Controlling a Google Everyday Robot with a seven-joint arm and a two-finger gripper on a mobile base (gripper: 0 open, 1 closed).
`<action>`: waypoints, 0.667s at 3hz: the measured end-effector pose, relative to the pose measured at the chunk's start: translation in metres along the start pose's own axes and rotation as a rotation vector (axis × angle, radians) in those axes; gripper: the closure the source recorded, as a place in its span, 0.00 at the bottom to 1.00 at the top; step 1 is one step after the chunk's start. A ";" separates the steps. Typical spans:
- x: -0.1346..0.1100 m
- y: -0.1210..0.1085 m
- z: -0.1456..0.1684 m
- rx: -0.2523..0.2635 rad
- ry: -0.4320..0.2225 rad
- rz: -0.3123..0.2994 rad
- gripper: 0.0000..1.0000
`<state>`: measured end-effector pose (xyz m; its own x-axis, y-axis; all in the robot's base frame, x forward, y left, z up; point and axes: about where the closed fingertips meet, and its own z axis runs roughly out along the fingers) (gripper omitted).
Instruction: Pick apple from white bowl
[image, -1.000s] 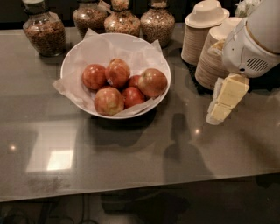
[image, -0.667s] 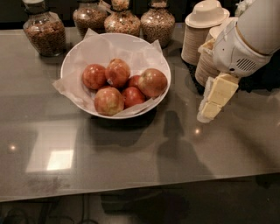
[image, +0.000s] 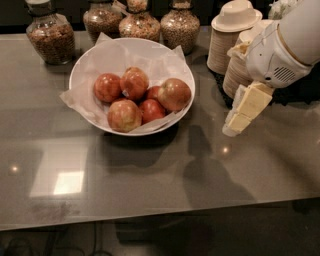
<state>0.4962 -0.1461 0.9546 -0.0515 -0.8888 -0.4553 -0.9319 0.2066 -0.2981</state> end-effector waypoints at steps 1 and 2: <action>-0.021 -0.018 0.003 0.031 -0.177 -0.011 0.00; -0.036 -0.035 0.005 0.033 -0.348 -0.014 0.00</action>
Offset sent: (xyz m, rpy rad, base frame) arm 0.0564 0.0333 0.0366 0.5261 -0.1483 0.1597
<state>0.5322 -0.1189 0.9770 0.0923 -0.7002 -0.7079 -0.9191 0.2137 -0.3312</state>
